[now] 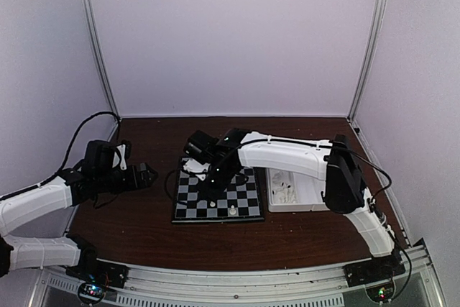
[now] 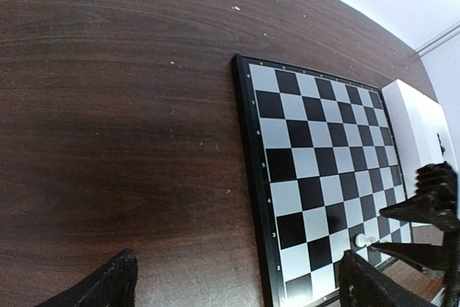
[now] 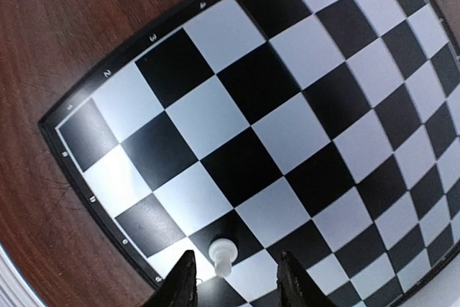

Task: Set up the chess pieces on the board
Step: Place the chess piece on the chessboard, then pick up the chess piece from the storage box.

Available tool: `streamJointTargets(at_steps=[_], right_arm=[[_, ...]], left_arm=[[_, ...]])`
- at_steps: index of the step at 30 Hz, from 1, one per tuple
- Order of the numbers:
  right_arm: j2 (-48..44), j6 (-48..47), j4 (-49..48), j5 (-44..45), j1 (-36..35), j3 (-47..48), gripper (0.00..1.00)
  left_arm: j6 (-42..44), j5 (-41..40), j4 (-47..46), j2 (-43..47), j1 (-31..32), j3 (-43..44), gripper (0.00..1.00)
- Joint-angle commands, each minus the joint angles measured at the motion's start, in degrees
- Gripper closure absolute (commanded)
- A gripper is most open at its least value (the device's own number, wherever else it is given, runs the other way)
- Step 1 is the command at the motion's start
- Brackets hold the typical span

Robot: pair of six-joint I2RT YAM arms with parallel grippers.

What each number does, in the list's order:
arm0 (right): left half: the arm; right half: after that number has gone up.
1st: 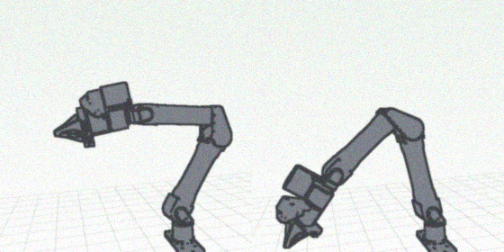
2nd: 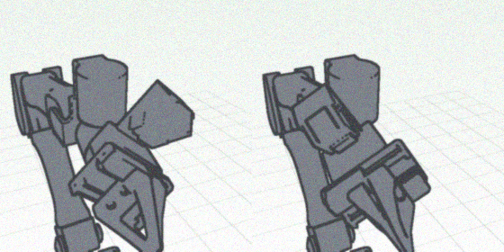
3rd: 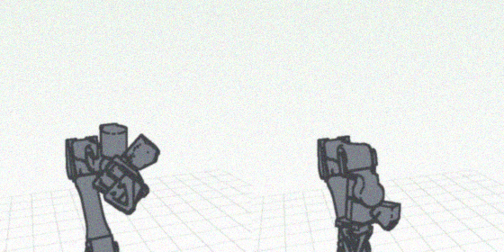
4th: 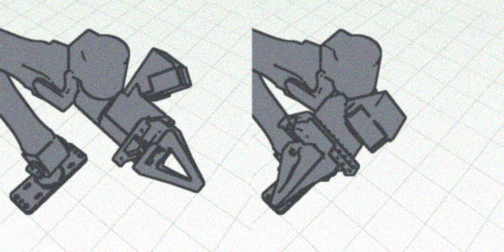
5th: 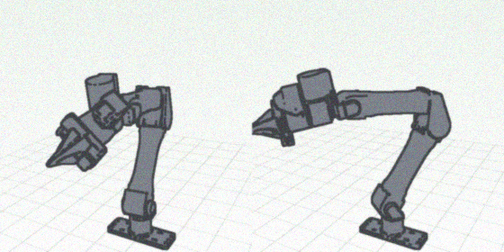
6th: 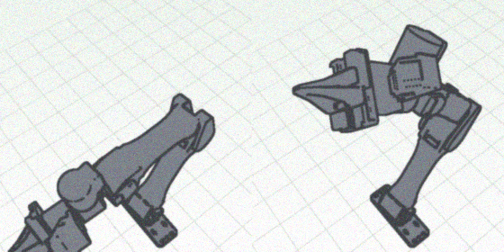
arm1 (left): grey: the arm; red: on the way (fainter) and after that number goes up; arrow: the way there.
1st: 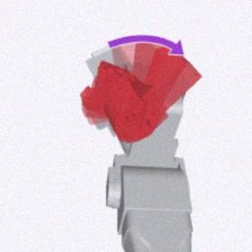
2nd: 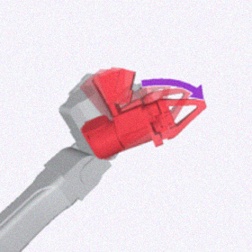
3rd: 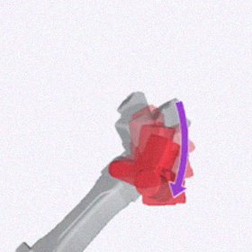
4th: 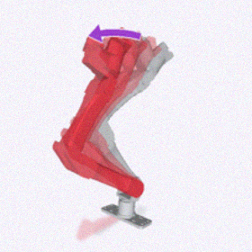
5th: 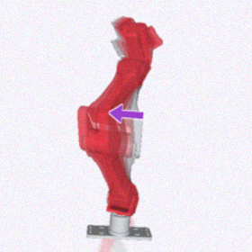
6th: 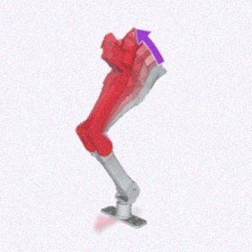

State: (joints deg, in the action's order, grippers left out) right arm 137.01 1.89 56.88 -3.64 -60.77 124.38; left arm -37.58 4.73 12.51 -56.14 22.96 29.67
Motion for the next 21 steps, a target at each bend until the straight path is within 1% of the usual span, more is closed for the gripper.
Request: streamJointTargets(at_steps=[1,4,9,14,17,21], right_arm=[[-10.3,0.1,-3.0,2.1,2.4,-2.9,0.61],[-14.8,1.4,-3.0,3.4,5.1,-7.2,0.62],[-21.5,3.7,-4.4,4.5,12.4,-17.6,0.63],[-25.0,3.8,-5.7,5.9,19.7,-26.6,0.65],[-24.3,3.3,-6.1,6.7,22.4,-28.3,0.66],[-21.7,4.2,-5.7,8.4,24.4,-26.7,0.67]], left_arm=[[2.0,4.0,-4.7,-2.1,-0.2,1.0,0.02],[2.4,6.0,-6.1,-4.3,-0.2,1.8,0.02],[2.8,7.5,-7.5,-5.9,-0.2,2.5,0.02],[3.3,7.8,-7.5,-6.3,-0.2,3.1,0.03],[3.4,8.0,-7.6,-6.8,-0.2,3.3,0.02],[3.3,8.4,-7.7,-7.6,-0.2,3.8,0.02]])
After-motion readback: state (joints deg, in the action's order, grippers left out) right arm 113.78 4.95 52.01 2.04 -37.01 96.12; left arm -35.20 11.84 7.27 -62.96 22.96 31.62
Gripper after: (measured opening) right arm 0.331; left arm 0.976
